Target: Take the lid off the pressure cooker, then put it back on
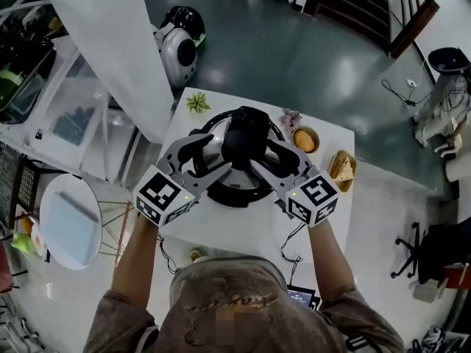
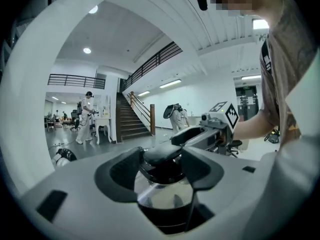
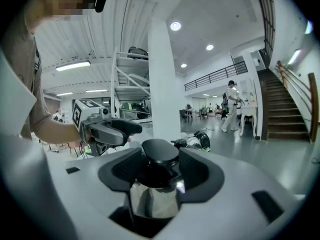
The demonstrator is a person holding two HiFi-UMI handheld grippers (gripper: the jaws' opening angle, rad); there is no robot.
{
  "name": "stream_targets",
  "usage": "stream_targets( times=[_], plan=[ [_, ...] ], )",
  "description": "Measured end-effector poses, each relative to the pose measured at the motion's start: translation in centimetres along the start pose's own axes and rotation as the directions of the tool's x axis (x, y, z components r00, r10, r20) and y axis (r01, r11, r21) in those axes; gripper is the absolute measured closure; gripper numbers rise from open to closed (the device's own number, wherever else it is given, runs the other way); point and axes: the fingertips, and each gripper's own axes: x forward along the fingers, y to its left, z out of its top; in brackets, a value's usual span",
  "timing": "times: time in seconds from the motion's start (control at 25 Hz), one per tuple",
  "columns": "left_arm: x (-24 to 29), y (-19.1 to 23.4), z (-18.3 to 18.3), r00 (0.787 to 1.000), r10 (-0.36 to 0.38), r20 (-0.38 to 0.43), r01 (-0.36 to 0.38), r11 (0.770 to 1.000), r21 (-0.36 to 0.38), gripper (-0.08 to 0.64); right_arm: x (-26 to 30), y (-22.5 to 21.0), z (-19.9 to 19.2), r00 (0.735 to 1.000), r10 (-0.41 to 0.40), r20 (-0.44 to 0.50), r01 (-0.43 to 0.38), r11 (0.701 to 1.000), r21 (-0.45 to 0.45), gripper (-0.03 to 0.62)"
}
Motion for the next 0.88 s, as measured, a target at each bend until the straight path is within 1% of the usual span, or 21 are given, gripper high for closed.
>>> stream_targets(
  times=[0.12, 0.28, 0.76, 0.88],
  plan=[
    [-1.6, -0.5, 0.4, 0.999, 0.016, 0.042, -0.014, 0.999, -0.034, 0.304, -1.2, 0.8, 0.3, 0.999, -0.034, 0.038, 0.034, 0.999, 0.017, 0.357],
    [-3.7, -2.1, -0.2, 0.998, 0.013, 0.057, -0.010, 0.999, -0.044, 0.304, -2.7, 3.2, 0.0, 0.995, -0.082, 0.060, 0.080, 0.996, 0.026, 0.358],
    [-11.6, -8.6, -2.2, 0.995, -0.079, 0.058, 0.082, 0.995, -0.054, 0.308, -7.0, 14.0, -1.4, 0.977, -0.195, 0.088, 0.189, 0.980, 0.065, 0.368],
    [-13.2, -10.0, -2.1, 0.995, -0.081, 0.059, 0.085, 0.995, -0.060, 0.310, -8.0, 16.1, -1.7, 0.975, -0.204, 0.091, 0.197, 0.977, 0.076, 0.368]
  ],
)
